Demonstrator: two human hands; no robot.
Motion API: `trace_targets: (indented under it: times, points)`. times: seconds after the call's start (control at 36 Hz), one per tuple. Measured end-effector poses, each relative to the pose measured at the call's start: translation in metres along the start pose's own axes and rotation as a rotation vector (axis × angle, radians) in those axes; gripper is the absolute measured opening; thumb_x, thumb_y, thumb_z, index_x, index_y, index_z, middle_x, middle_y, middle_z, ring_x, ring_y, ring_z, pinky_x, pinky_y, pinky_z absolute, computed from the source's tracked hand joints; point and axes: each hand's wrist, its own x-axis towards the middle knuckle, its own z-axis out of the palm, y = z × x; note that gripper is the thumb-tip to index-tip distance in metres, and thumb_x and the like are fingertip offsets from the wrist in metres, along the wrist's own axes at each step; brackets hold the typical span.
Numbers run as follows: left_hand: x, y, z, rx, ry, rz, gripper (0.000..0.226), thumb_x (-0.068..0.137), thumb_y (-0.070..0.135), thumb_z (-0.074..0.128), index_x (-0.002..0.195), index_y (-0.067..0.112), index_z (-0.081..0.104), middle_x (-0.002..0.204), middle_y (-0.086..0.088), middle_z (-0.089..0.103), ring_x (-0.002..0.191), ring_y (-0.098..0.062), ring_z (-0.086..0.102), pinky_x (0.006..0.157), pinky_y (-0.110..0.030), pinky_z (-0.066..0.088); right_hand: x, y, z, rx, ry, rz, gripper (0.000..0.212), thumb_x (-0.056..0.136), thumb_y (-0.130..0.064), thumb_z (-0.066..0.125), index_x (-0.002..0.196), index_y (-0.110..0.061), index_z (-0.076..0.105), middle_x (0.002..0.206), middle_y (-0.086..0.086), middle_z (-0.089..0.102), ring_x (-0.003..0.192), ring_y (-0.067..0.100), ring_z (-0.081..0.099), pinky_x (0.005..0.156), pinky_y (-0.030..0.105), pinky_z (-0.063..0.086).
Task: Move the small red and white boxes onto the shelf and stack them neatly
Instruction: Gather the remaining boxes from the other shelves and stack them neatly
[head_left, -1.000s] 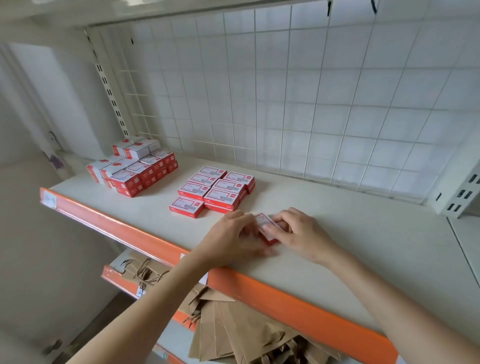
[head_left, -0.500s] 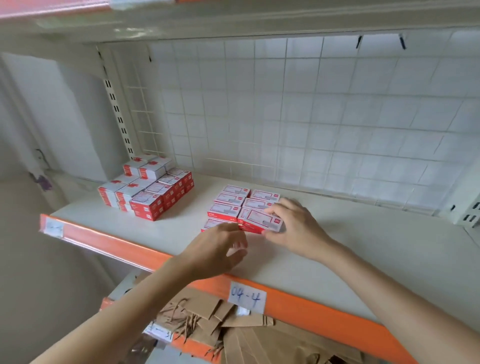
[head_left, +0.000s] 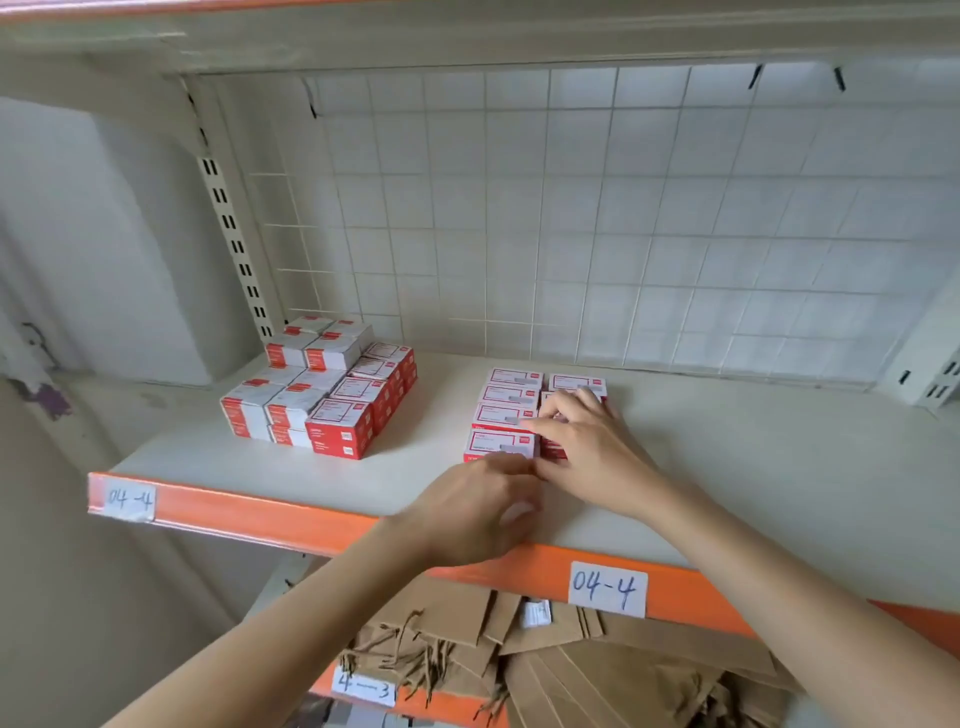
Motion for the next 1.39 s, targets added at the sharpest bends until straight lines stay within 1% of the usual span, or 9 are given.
trace_targets:
  times: [0.14,0.42,0.53,0.72,0.86,0.94,1.06,1.28,1.39]
  points:
    - [0.026,0.011,0.008,0.014,-0.057,0.102,0.016,0.083,0.022,0.055,0.091,0.015,0.067,0.093,-0.003,0.059,0.084,-0.023,0.057,0.069,-0.037,0.048,-0.028,0.023,-0.023,-0.009,-0.042,0.098,0.033,0.084,-0.024,0.062,0.116,-0.015,0.064,0.111,0.001,0.059,0.11,0.022,0.049,0.091,0.038,0.042]
    - [0.099,0.079,0.032,0.088,-0.115,0.251,0.021,0.093,0.031,0.049,0.107,0.023,0.062,0.105,0.002,0.057,0.096,-0.02,0.057,0.072,-0.028,0.041,-0.124,0.076,-0.068,-0.1,-0.145,0.313,0.031,0.09,-0.023,0.052,0.119,-0.014,0.059,0.119,-0.001,0.059,0.114,0.017,0.048,0.098,0.031,0.038]
    - [0.13,0.117,0.051,0.06,-0.086,0.323,0.02,0.092,0.034,0.049,0.102,0.024,0.063,0.103,0.004,0.057,0.096,-0.017,0.056,0.074,-0.026,0.041,-0.177,0.1,-0.092,-0.165,-0.174,0.379,0.032,0.09,-0.027,0.052,0.12,-0.017,0.057,0.122,-0.004,0.057,0.115,0.016,0.045,0.095,0.028,0.034]
    - [0.193,0.227,0.083,-0.035,-0.11,0.431,0.017,0.091,0.031,0.053,0.098,0.023,0.066,0.098,0.005,0.058,0.089,-0.013,0.058,0.075,-0.023,0.044,-0.284,0.152,-0.152,-0.218,-0.178,0.535,0.035,0.091,-0.029,0.05,0.124,-0.02,0.056,0.124,-0.002,0.054,0.12,0.016,0.043,0.1,0.033,0.035]
    - [0.235,0.322,0.116,-0.09,-0.115,0.472,0.018,0.091,0.031,0.053,0.101,0.023,0.066,0.099,0.004,0.058,0.092,-0.014,0.057,0.077,-0.026,0.045,-0.368,0.188,-0.196,-0.241,-0.142,0.641,0.042,0.081,-0.039,0.046,0.113,-0.016,0.063,0.111,0.002,0.058,0.11,0.022,0.05,0.093,0.04,0.043]
    - [0.258,0.373,0.139,-0.146,-0.123,0.47,0.016,0.087,0.025,0.053,0.095,0.023,0.067,0.094,0.003,0.058,0.089,-0.016,0.059,0.077,-0.03,0.048,-0.418,0.207,-0.221,-0.229,-0.11,0.694,0.035,0.086,-0.026,0.058,0.117,-0.01,0.062,0.114,0.006,0.058,0.112,0.023,0.049,0.098,0.03,0.037]
    - [0.278,0.433,0.163,-0.207,-0.15,0.459,0.017,0.085,0.02,0.051,0.093,0.017,0.066,0.097,-0.003,0.06,0.09,-0.022,0.059,0.08,-0.032,0.047,-0.47,0.232,-0.249,-0.224,-0.098,0.785,0.033,0.092,-0.025,0.054,0.123,-0.014,0.056,0.119,0.0,0.052,0.115,0.015,0.043,0.095,0.022,0.03]
    - [0.336,0.511,0.202,-0.163,-0.195,0.522,0.017,0.086,0.026,0.053,0.097,0.018,0.064,0.094,-0.002,0.058,0.089,-0.024,0.06,0.08,-0.036,0.05,-0.532,0.287,-0.275,-0.156,0.015,0.937,0.034,0.092,-0.026,0.054,0.124,-0.014,0.055,0.12,-0.001,0.052,0.116,0.015,0.044,0.097,0.031,0.037]
    - [0.377,0.545,0.222,-0.159,-0.226,0.569,0.011,0.085,0.025,0.055,0.093,0.022,0.063,0.083,0.007,0.047,0.088,-0.021,0.059,0.078,-0.029,0.047,-0.56,0.32,-0.28,-0.146,-0.003,0.971,0.037,0.094,-0.027,0.051,0.129,-0.016,0.05,0.126,-0.003,0.047,0.122,0.012,0.038,0.101,0.031,0.034]
